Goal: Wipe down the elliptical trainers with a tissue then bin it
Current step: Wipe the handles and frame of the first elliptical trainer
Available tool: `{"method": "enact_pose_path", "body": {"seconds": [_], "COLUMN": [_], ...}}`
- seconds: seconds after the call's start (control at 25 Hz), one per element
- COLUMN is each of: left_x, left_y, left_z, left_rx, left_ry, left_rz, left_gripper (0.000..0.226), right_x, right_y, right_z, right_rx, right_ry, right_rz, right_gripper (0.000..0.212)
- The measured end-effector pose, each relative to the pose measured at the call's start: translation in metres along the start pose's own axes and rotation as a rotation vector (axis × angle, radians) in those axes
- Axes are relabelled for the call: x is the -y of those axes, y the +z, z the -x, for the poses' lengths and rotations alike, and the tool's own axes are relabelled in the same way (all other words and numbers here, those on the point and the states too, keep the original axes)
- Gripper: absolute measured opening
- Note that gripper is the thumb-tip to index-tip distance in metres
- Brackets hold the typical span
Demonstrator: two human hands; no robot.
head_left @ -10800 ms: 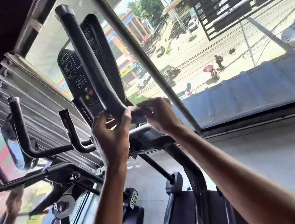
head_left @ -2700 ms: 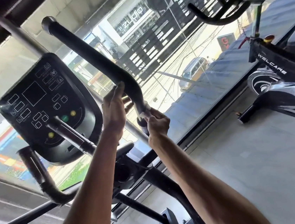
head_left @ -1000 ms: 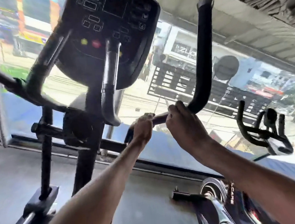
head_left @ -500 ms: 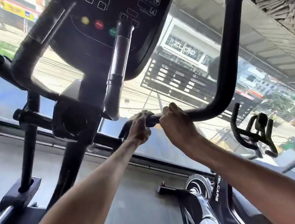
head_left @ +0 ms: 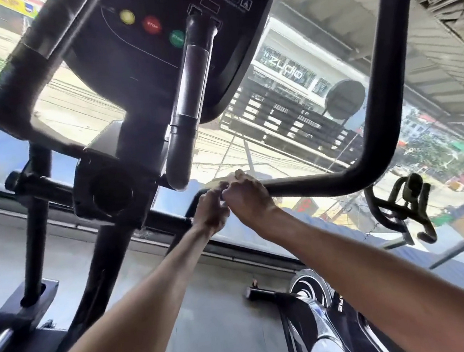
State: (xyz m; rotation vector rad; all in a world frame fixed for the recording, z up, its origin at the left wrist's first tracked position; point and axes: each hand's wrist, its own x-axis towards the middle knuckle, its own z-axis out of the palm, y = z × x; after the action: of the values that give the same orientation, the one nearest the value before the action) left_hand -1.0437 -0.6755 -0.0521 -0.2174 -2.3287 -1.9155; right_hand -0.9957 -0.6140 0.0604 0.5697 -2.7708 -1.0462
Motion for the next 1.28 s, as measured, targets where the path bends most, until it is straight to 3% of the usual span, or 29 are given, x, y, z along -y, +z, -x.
{"method": "enact_pose_path", "body": {"seconds": [0.08,0.2,0.4,0.6,0.76,1.04,1.28], "left_x": [-0.013,-0.041,-0.088,-0.119,-0.133,-0.147,-0.142], "left_y": [0.004,0.012,0.017,0.015,0.012,0.019,0.018], "left_z": [0.008,0.019,0.036,0.055,0.063,0.072,0.071], "left_rx": [-0.032,-0.088,-0.052,0.024,0.005,-0.028,-0.024], "left_ry": [0.022,0.125,0.306,0.500,0.485,0.379,0.365], "left_rz": [-0.038,-0.054,-0.018,-0.060,-0.102,-0.109,-0.099], "left_gripper": [0.045,0.054,0.053,0.051,0.048,0.045,0.063], "right_x": [-0.005,-0.019,-0.052,-0.087,-0.115,-0.135,-0.125], "right_y": [-0.010,-0.032,-0.055,-0.102,-0.126,-0.124,-0.099], "right_z": [0.017,0.055,0.110,0.154,0.151,0.151,0.155], "right_rx": [-0.003,-0.056,-0.248,-0.290,-0.273,-0.247,-0.292], "right_ry": [-0.014,0.036,0.011,-0.010,-0.020,-0.217,-0.138], "right_rz": [0.009,-0.025,-0.004,0.228,0.304,0.500,0.378], "right_gripper": [0.034,0.042,0.031,0.029,0.024,0.031,0.045]}}
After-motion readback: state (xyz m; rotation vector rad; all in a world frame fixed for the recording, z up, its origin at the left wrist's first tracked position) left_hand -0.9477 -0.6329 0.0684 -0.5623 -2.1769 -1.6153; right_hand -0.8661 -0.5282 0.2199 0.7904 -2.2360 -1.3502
